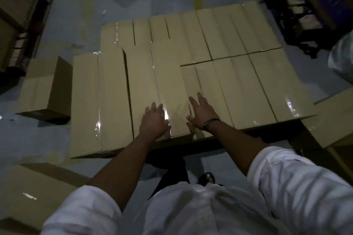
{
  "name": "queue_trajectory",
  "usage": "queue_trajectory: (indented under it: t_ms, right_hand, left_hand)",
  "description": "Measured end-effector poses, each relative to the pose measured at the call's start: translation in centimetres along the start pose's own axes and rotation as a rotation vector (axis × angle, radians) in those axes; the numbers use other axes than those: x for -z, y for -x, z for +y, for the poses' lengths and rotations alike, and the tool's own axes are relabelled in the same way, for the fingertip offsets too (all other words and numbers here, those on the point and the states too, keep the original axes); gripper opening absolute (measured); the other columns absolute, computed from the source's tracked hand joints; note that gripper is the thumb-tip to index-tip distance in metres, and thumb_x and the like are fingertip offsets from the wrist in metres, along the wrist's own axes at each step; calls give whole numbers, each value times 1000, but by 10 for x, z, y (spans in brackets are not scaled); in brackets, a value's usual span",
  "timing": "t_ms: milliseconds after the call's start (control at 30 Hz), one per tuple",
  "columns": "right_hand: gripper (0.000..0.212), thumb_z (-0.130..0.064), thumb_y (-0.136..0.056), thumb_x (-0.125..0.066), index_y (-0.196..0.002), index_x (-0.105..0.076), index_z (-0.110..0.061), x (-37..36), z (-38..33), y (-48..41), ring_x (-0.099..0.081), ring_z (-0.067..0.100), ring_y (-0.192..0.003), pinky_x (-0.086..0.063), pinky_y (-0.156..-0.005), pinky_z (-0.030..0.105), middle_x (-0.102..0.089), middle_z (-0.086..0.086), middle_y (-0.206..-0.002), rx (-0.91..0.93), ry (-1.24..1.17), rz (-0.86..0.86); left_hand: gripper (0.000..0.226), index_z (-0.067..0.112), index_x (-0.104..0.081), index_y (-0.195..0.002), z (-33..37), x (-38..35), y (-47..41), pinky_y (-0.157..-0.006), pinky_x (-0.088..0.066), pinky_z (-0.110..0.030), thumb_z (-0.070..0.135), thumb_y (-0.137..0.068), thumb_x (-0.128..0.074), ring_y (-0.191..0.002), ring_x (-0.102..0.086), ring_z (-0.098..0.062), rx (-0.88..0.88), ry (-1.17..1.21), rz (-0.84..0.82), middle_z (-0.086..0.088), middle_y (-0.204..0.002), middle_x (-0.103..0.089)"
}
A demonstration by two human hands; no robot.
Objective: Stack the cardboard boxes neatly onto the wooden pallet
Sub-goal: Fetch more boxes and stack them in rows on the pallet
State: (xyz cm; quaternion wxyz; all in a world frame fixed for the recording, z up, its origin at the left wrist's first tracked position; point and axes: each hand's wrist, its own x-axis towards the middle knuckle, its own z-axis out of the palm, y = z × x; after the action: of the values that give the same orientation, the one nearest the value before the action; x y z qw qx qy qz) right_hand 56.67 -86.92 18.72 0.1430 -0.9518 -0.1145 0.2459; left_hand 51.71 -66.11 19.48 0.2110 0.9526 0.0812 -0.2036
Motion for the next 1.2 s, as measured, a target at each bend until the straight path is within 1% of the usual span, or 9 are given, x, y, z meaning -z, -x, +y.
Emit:
queue_trajectory:
  t_ms: [67, 167, 267, 433, 567, 767, 900, 1000, 1200]
  right_hand:
    - [86, -44, -97, -56, -160, -1, -23, 10, 22, 20, -5, 32, -153, -20, -121, 45, 11, 10, -167, -15, -24, 44]
    - [86, -42, -97, -56, -161, 0, -22, 24, 66, 54, -6, 31, -153, -17, -121, 45, 7, 10, -167, -67, -59, 109]
    - [88, -41, -96, -57, -160, 0, -22, 38, 117, 92, -6, 30, -153, -18, -121, 45, 3, 10, -167, -173, -95, 167]
    - [89, -41, -96, -57, -160, 2, -22, 48, 202, 154, -10, 31, -152, -17, -122, 48, -2, 10, -167, -372, -192, 259]
    - [89, -41, -96, -58, -160, -1, -20, 52, 255, 189, -12, 31, -151, -17, -122, 50, -8, 12, -166, -516, -253, 335]
    - [90, -40, -95, -59, -160, 0, -20, 54, 312, 204, -13, 34, -151, -19, -121, 51, -10, 13, -166, -689, -364, 406]
    - [90, -41, -94, -59, -160, 1, -23, 65, 354, 200, -12, 32, -152, -18, -121, 51, -9, 9, -167, -780, -429, 427]
    - [89, -41, -93, -58, -160, -3, -21, 72, 393, 203, -14, 30, -152, -19, -121, 50, -13, 9, -166, -837, -457, 445]
    - [87, -39, -94, -59, -160, -5, -23, 99, 463, 227, -16, 30, -151, -18, -122, 50, -14, 7, -166, -988, -533, 511]
  left_hand:
    - [69, 19, -29, -158, 32, -13, 3, -121, -25, -49, 38, -98, -57, -150, -21, -40, -73, 0, -23, -12, -166, -20]
    - [66, 21, -39, -154, 83, -33, 5, -118, -32, -46, 40, -95, -62, -145, -33, -36, -204, -19, -39, -10, -161, -35]
    - [60, 21, -47, -149, 139, -47, 9, -116, -35, -40, 37, -94, -65, -141, -42, -28, -319, -19, -49, -6, -154, -46]
    - [47, 26, -57, -141, 223, -72, 13, -101, -47, -35, 40, -96, -60, -125, -58, -22, -463, -45, -150, 1, -137, -63]
    - [41, 26, -61, -135, 279, -87, 13, -95, -50, -33, 40, -96, -60, -116, -63, -20, -559, -62, -199, 5, -127, -68]
    - [35, 30, -66, -127, 346, -112, -13, -95, -52, -33, 42, -95, -62, -113, -64, -15, -648, -107, -277, 11, -119, -71]
    - [34, 29, -68, -125, 400, -134, -47, -94, -52, -32, 42, -94, -62, -112, -65, -14, -679, -137, -336, 10, -118, -72]
    - [34, 25, -69, -125, 446, -154, -72, -93, -52, -30, 40, -95, -62, -111, -66, -15, -711, -164, -388, 7, -119, -72]
    - [30, 26, -72, -118, 538, -186, -95, -91, -53, -30, 40, -92, -65, -108, -69, -17, -774, -164, -477, 6, -113, -74]
